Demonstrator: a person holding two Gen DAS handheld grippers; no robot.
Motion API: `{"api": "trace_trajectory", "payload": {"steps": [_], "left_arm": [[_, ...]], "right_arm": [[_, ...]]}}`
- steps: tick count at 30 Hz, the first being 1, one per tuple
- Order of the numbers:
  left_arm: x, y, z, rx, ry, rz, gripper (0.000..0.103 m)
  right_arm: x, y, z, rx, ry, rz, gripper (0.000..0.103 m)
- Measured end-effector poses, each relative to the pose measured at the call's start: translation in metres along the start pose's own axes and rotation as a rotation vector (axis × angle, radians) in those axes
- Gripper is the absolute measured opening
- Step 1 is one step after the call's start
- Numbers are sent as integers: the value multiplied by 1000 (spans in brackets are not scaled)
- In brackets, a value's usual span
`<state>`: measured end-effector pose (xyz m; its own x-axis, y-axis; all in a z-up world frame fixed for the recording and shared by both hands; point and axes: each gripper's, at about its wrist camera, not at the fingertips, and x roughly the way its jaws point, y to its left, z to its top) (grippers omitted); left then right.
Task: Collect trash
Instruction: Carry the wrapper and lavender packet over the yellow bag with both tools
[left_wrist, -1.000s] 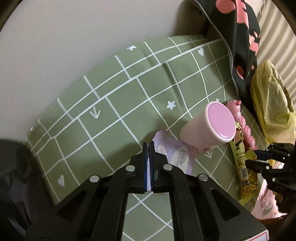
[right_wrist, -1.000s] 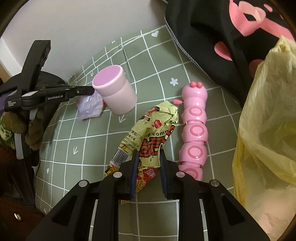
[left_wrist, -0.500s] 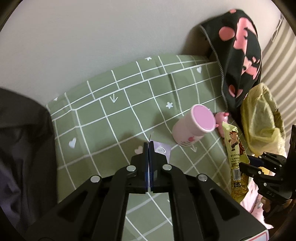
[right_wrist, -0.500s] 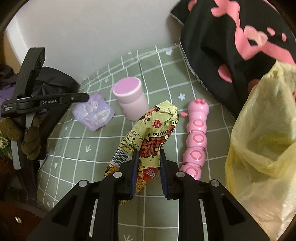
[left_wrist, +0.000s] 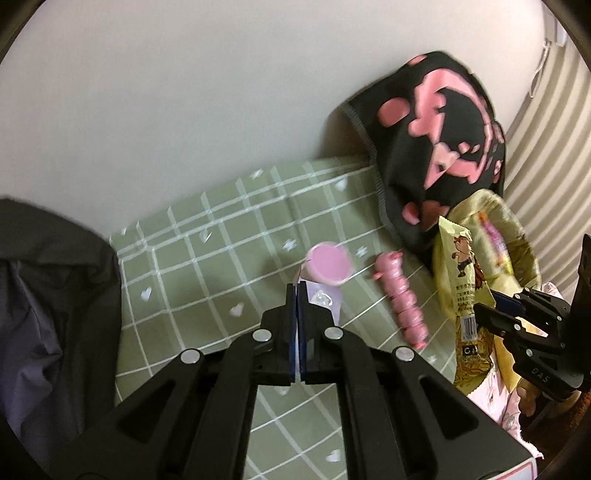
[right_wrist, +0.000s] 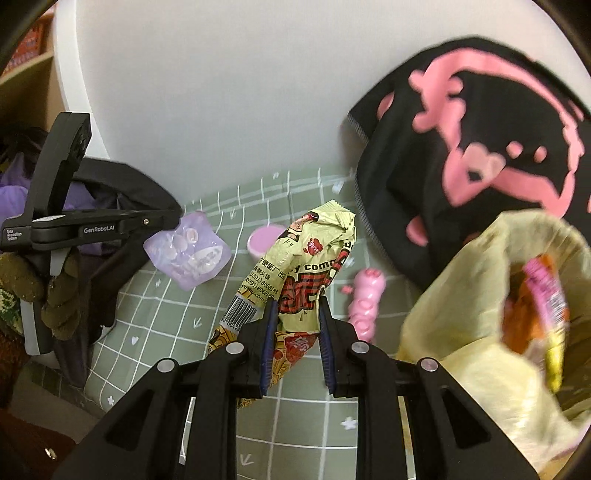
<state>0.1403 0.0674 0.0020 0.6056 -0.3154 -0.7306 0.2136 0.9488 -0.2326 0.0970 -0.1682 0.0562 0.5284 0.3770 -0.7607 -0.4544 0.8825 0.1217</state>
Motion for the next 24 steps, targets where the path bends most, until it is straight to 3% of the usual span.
{"api": "trace_trajectory", "payload": {"steps": [6,10,17,24], "left_arm": [[-21,-58,30,84,-74,-59,1],[-22,-110,50,168,-101,-138,1],[4,-186,67,284,-77,-265,1],[48,-236,69,324,-7,-354,1]], "right_arm": [[-53,-30,15,9,-114,-73,21],[-90,-61,20,41,-169,-155,21],[-130,-108,13,107,-205,-294,21],[-153,-146,-3,174,-202,-413,21]]}}
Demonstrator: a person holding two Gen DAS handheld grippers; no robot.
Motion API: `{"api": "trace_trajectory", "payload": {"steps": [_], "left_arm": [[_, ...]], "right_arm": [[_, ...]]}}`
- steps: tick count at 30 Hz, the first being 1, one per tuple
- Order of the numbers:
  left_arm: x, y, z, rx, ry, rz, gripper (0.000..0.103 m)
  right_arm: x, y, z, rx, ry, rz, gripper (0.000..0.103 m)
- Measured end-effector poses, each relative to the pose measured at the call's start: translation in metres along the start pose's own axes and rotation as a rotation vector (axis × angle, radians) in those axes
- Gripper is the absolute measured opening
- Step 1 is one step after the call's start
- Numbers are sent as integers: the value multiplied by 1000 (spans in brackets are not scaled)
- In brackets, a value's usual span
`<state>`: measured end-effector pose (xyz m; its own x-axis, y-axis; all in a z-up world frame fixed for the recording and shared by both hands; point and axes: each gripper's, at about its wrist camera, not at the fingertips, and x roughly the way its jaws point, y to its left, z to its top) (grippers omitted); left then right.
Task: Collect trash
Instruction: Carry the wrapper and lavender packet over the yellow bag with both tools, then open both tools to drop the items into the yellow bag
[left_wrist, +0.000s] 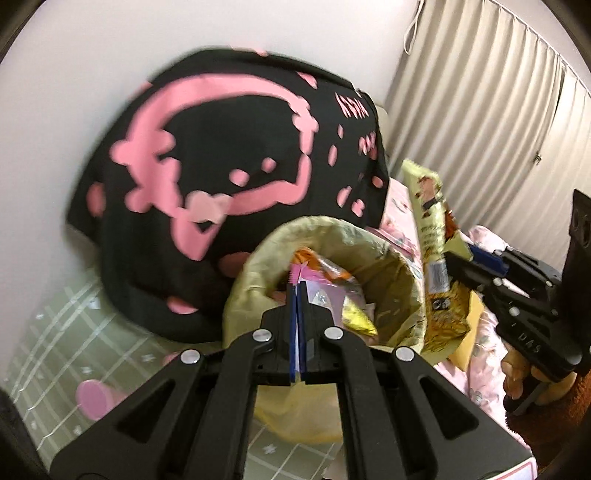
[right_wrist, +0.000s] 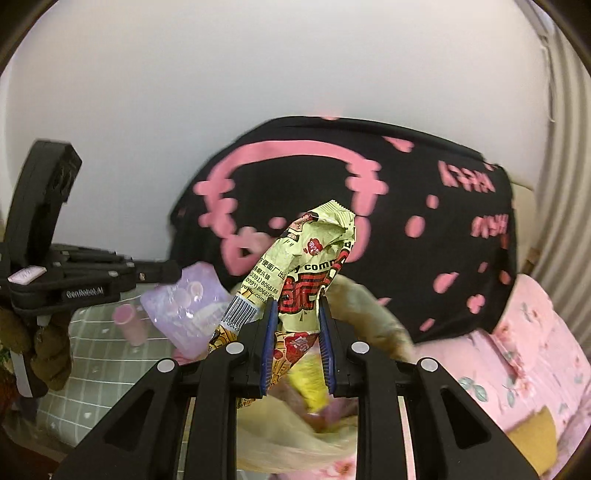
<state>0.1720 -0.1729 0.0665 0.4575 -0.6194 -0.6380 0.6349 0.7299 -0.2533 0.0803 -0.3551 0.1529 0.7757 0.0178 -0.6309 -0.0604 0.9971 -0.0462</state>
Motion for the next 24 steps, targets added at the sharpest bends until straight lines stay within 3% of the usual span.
{"api": "trace_trajectory", "payload": {"steps": [7,12,16,22,24], "left_arm": [[62,-14,1,-13,87,-44,1],[80,-10,2,-54,109,-48,4],[79,-6,3,-50,119,-42,18],[47,16,-3,-112,53,0,34],[33,27,-8,-119,24,34,36]], "right_arm": [[2,-34,-11,51,32,-57,21],[10,-41,-15,55,51,-51,21],[19,-39,-15,63,58,-33,21],[42,-20,-11,65,77,19,21],[53,-8,-11,65,83,26,21]]}}
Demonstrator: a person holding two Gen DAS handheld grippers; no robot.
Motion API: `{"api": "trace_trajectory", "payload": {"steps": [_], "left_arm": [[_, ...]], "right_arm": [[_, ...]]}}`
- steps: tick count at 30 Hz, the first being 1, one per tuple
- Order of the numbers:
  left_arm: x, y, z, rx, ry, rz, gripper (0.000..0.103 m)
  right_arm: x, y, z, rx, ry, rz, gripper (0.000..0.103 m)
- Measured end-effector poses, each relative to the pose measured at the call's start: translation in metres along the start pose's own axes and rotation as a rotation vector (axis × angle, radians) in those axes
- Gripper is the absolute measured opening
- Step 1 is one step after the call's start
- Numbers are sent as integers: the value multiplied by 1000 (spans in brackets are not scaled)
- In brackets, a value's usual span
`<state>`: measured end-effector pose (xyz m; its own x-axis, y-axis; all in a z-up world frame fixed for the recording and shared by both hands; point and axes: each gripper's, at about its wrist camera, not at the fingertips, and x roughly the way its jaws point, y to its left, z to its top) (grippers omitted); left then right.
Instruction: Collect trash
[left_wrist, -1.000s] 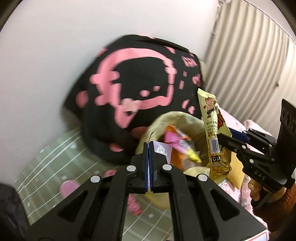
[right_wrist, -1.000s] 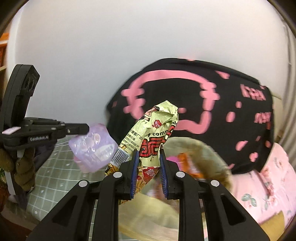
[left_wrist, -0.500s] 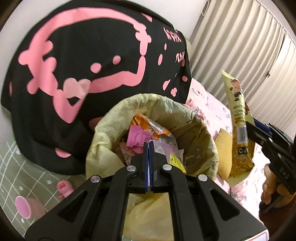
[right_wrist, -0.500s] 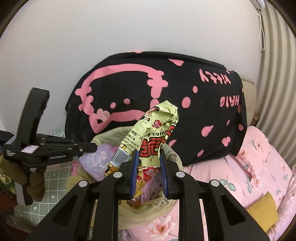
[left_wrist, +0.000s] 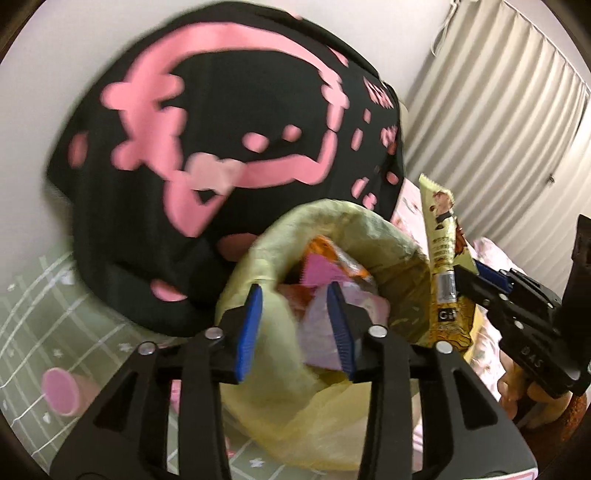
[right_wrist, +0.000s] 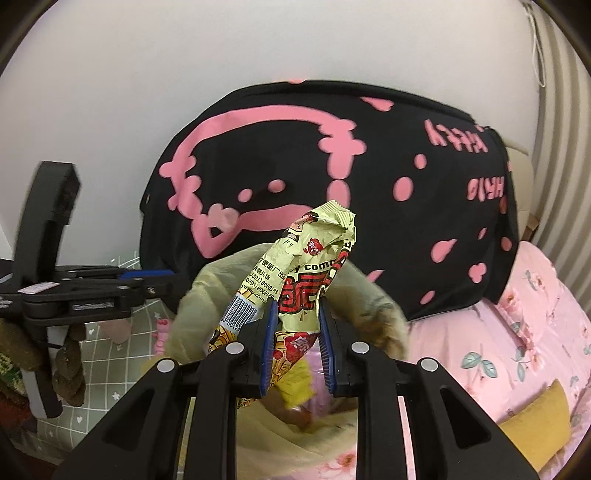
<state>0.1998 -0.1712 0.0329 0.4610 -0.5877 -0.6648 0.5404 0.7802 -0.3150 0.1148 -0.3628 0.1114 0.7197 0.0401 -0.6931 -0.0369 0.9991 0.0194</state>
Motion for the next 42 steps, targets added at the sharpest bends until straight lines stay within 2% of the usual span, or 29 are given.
{"api": "trace_trajectory", "payload": {"steps": [4,6,9,11,14,17,20,21,22,26,32,35,38,42], "left_arm": [[-17,28,-11,-18,-18,38,36],[-23,39,-15,-26,-25,46,36],[-27,56,-19,-24,-22,26,37],[-26,68,-23,-15,-10,6,37],[-27,79,-29,-4,-6,1,37],[-33,87,-36,-25,-21,3,46],[-46,88,-47,-41,-45,38,53],[-51,87,-51,-41,-55,52,60],[-56,85,-54,-39,-66,70,65],[-87,75,-83,-80,-137,165,66],[-129,48,-145,-135,-172,353,66],[-144,31,-173,-157,-192,437,66],[-160,16,-197,-191,-199,487,66],[-172,-8,-212,-165,-205,577,66]], "right_arm": [[29,20,-3,-7,54,-3,21],[52,28,-9,8,139,-16,21],[77,28,-20,41,236,-91,22],[85,26,-26,72,264,-113,22],[81,25,-27,121,249,-115,26],[66,28,-26,140,199,-127,40],[47,30,-28,137,144,-128,44],[40,30,-29,130,125,-130,44],[34,32,-29,121,109,-128,44],[4,47,-40,75,48,-95,44],[-47,81,-68,-2,-21,20,44],[-63,95,-86,-34,-25,65,44],[-73,106,-104,-50,-16,104,44],[-84,116,-125,-45,-11,139,44]]}}
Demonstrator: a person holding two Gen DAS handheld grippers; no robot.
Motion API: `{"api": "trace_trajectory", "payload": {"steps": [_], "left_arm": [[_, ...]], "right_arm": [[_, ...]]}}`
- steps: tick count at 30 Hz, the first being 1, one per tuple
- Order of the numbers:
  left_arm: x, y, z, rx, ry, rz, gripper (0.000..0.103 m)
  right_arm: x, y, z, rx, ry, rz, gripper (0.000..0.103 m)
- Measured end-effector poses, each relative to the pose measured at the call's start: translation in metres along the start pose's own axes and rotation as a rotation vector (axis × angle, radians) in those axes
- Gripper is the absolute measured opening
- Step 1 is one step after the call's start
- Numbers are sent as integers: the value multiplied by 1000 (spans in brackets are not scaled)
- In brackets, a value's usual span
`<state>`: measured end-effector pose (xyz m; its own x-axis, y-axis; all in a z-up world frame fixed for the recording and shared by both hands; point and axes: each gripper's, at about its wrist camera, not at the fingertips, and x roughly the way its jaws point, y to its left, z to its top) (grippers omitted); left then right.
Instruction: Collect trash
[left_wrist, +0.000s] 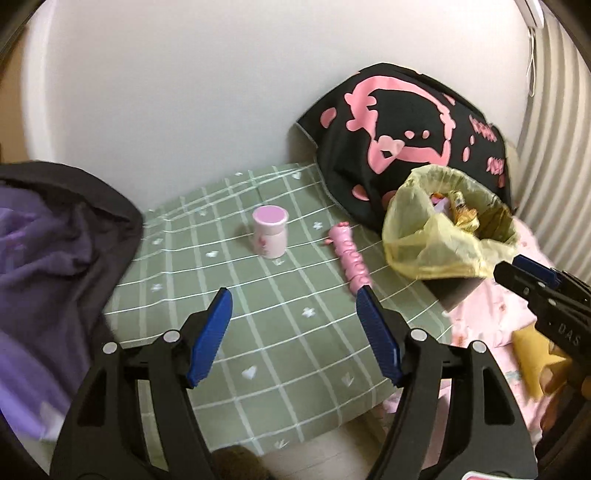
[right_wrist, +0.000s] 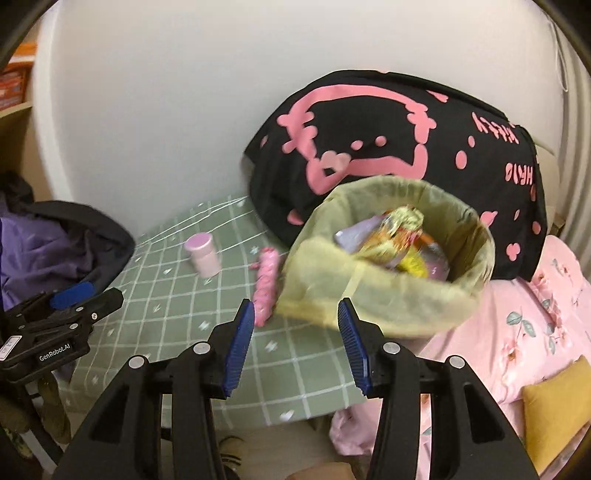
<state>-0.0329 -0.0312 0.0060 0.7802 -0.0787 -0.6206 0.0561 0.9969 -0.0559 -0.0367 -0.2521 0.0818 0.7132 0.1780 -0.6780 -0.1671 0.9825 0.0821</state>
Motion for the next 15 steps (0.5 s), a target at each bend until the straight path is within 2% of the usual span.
{"api": "trace_trajectory", "payload": {"steps": [1,9,15], "left_arm": [[-7,-3,-3,7,-10,29,66],[-33,-1,-15,-22,-32,95,66],[-32,-6,-20,-12,-10,67,65]], "right_arm": [[-2,3,-5,2,2,9,44],[-15,26,-24,-30,-3,15,44],[-23,29,-29,-26,-12,-15,44]]}}
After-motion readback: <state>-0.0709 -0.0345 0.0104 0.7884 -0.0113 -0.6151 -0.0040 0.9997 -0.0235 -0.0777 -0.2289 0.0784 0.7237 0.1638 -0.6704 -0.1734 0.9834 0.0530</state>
